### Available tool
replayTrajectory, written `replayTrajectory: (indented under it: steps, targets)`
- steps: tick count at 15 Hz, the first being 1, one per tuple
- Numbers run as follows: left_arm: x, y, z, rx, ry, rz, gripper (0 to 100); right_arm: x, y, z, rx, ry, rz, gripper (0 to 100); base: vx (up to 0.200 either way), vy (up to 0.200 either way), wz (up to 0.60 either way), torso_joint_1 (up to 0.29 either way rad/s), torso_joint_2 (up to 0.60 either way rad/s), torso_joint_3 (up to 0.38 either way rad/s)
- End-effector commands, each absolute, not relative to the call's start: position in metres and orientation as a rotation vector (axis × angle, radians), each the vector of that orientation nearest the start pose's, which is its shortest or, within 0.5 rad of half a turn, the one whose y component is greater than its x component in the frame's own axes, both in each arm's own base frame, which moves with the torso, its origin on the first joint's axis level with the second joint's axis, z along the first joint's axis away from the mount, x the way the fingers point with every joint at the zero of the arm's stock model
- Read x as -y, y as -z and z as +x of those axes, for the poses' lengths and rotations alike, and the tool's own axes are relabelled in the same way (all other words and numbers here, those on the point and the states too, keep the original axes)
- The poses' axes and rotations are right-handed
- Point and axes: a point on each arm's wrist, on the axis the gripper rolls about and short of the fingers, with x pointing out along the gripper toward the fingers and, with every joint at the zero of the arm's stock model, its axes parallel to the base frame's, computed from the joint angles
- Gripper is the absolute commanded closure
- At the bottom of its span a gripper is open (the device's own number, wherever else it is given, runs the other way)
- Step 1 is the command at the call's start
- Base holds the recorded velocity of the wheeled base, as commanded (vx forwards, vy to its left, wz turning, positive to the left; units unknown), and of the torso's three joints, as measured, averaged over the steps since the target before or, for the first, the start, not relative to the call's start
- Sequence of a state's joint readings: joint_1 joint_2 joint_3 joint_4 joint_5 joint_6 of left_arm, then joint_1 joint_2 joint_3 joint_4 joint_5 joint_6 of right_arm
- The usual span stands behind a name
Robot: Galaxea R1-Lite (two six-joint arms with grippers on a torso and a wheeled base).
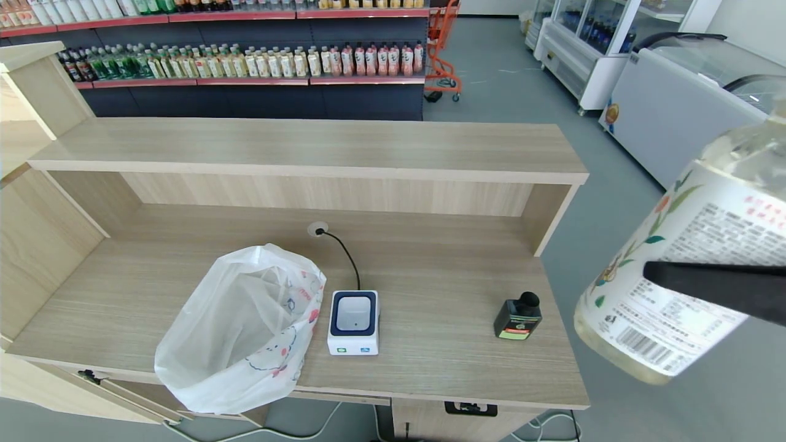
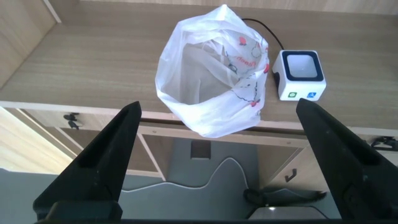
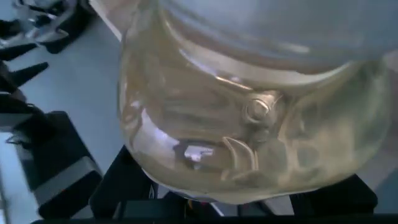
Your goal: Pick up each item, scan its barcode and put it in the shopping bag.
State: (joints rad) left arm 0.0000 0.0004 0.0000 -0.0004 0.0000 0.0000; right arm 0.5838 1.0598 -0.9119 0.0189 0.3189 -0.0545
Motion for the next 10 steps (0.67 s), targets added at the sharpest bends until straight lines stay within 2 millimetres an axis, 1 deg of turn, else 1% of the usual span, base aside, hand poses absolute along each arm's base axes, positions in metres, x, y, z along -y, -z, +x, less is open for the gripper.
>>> replayTrajectory:
  steps: [1,2,3,5,6,8,10]
  targets:
    - [0.000,-0.076,-0.023,0.002,0.000,0.000,0,-0.072,-0.261,0.145,-0.229,-0.566,-0.355,100,0.000,0.000,0.00,0.000,0.00,0.000]
    - [0.000,-0.076,-0.023,0.002,0.000,0.000,0,-0.064,-0.250,0.142,-0.231,-0.379,-0.455,100,0.000,0.000,0.00,0.000,0.00,0.000]
    - [0.000,-0.076,-0.023,0.002,0.000,0.000,0,-0.063,-0.242,0.140,-0.242,-0.305,-0.478,100,0.000,0.000,0.00,0.000,0.00,0.000]
    - [0.000,-0.075,-0.023,0.000,0.000,0.000,0,-0.069,-0.230,0.137,-0.230,-0.335,-0.489,100,0.000,0.000,0.00,0.000,0.00,0.000]
    - [0.000,-0.076,-0.023,0.002,0.000,0.000,0,-0.068,-0.226,0.136,-0.218,-0.335,-0.514,100,0.000,0.000,0.00,0.000,0.00,0.000]
    - [0.000,-0.076,-0.023,0.002,0.000,0.000,0,-0.063,-0.229,0.132,-0.174,-0.322,-0.572,100,0.000,0.000,0.00,0.000,0.00,0.000]
    - [0.000,-0.076,-0.023,0.002,0.000,0.000,0,-0.063,-0.225,0.132,-0.149,-0.319,-0.571,100,0.000,0.000,0.00,0.000,0.00,0.000]
